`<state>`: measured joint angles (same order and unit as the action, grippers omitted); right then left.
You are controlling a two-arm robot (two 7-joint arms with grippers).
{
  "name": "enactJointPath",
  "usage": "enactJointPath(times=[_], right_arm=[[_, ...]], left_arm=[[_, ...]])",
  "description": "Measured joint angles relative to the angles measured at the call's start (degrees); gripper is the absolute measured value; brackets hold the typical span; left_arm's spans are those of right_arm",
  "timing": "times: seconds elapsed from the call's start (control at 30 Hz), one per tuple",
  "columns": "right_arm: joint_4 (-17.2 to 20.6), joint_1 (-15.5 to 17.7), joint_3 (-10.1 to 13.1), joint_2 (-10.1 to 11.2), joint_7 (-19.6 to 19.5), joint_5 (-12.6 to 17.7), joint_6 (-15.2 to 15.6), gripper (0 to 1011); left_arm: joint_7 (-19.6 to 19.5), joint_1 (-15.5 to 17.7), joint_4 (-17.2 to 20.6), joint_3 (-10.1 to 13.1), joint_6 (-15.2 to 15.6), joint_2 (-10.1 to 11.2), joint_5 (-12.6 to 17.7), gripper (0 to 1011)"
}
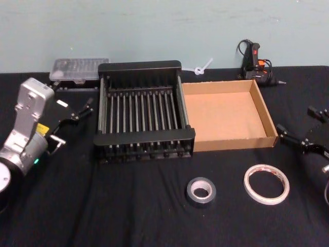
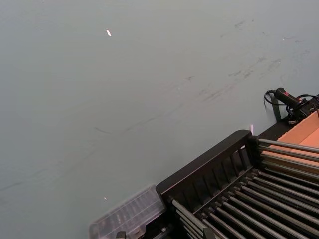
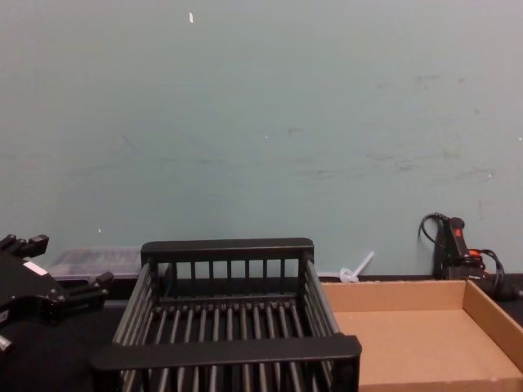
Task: Pick up the white tape and place it into the black box , Pick up the silver tape and place it into the brown box.
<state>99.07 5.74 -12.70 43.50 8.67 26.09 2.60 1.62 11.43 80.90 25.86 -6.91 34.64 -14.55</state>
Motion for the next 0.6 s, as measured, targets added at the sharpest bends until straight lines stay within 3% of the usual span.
enactJointPath(times=[0.17,0.6], right_arm=[[0.92,2.30,0.65,0.21,1.33,0.52,1.30,1002],[0.89,4.42,0.55,-0.42,5.11,1.87,6.69,1002]], left_arm=[[0.00,0.00,0.00,0.00,0.00,0.00,0.00,1001],[0.00,0.00,0.00,0.00,0.00,0.00,0.00,1001]])
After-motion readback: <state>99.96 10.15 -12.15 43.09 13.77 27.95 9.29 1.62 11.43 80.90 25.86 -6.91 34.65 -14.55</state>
